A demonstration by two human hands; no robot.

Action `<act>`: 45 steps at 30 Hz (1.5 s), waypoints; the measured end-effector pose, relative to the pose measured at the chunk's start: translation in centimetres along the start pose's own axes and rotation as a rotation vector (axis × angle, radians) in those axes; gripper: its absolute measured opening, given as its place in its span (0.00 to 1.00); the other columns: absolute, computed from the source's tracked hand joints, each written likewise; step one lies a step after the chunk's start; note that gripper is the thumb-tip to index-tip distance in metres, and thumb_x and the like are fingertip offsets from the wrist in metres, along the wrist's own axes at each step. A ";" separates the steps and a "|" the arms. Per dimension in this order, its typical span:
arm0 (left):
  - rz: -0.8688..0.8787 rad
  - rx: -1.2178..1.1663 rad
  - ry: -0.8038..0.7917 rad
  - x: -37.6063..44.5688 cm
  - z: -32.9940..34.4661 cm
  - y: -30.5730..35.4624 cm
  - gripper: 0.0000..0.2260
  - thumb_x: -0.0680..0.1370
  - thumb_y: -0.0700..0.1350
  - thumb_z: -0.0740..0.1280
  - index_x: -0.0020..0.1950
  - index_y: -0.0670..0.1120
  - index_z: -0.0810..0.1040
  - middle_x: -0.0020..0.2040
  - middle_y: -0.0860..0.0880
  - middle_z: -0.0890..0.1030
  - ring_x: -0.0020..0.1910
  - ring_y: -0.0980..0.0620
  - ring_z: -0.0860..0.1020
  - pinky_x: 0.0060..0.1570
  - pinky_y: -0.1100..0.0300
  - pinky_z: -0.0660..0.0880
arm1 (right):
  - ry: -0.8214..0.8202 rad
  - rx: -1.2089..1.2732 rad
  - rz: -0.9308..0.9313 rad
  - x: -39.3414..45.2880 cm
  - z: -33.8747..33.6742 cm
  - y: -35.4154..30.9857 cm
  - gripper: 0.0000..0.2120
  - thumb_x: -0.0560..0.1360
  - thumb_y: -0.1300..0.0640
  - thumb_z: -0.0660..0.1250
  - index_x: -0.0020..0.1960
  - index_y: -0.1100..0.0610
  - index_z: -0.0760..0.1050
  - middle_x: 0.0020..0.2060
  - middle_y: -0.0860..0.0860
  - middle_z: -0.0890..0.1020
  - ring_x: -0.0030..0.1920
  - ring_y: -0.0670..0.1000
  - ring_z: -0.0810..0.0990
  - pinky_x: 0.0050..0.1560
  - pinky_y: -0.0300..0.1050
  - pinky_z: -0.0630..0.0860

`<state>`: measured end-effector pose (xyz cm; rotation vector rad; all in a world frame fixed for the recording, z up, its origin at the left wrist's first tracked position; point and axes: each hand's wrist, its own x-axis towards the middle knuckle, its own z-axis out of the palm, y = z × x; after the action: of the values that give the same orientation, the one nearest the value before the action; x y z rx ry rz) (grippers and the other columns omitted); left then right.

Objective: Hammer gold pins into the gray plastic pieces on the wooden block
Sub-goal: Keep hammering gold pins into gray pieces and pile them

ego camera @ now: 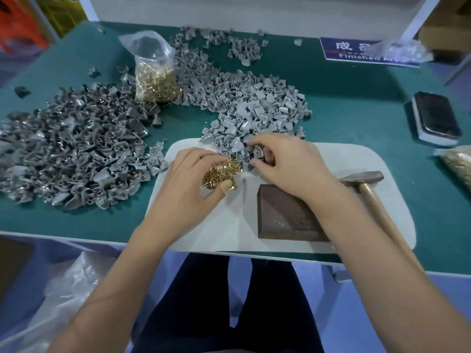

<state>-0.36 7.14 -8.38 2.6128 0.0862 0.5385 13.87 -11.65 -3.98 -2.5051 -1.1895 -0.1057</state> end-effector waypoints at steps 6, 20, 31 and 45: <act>-0.117 -0.039 0.004 0.0 -0.3 0.4 0.19 0.70 0.57 0.66 0.59 0.57 0.73 0.63 0.60 0.73 0.71 0.56 0.66 0.71 0.52 0.59 | 0.024 -0.124 -0.107 0.4 0.4 -0.6 0.18 0.79 0.43 0.66 0.67 0.45 0.78 0.52 0.46 0.82 0.54 0.53 0.81 0.43 0.44 0.67; 0.048 -0.082 -0.168 -0.1 -0.6 0.3 0.16 0.73 0.54 0.64 0.59 0.55 0.81 0.70 0.54 0.72 0.76 0.47 0.60 0.75 0.45 0.59 | -0.041 0.008 -0.067 0.3 0.5 -0.4 0.11 0.78 0.45 0.66 0.60 0.41 0.77 0.45 0.38 0.73 0.47 0.43 0.72 0.44 0.44 0.67; 0.075 -0.090 -0.107 0.9 0.5 -0.1 0.10 0.77 0.54 0.71 0.57 0.55 0.84 0.66 0.54 0.77 0.71 0.45 0.67 0.73 0.46 0.63 | -0.002 0.091 -0.013 0.3 0.3 0.3 0.02 0.78 0.49 0.69 0.51 0.43 0.80 0.45 0.42 0.76 0.47 0.45 0.74 0.44 0.45 0.70; 0.021 -0.172 -0.069 1.5 0.9 0.1 0.03 0.76 0.51 0.74 0.46 0.53 0.83 0.61 0.61 0.76 0.71 0.53 0.65 0.72 0.53 0.62 | -0.011 0.126 0.112 0.1 0.0 -0.1 0.06 0.84 0.54 0.61 0.56 0.51 0.76 0.54 0.46 0.78 0.53 0.49 0.76 0.55 0.52 0.74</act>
<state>1.32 6.84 -8.52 2.4643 -0.0096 0.4415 13.86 -11.46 -3.96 -2.4581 -1.0238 0.0116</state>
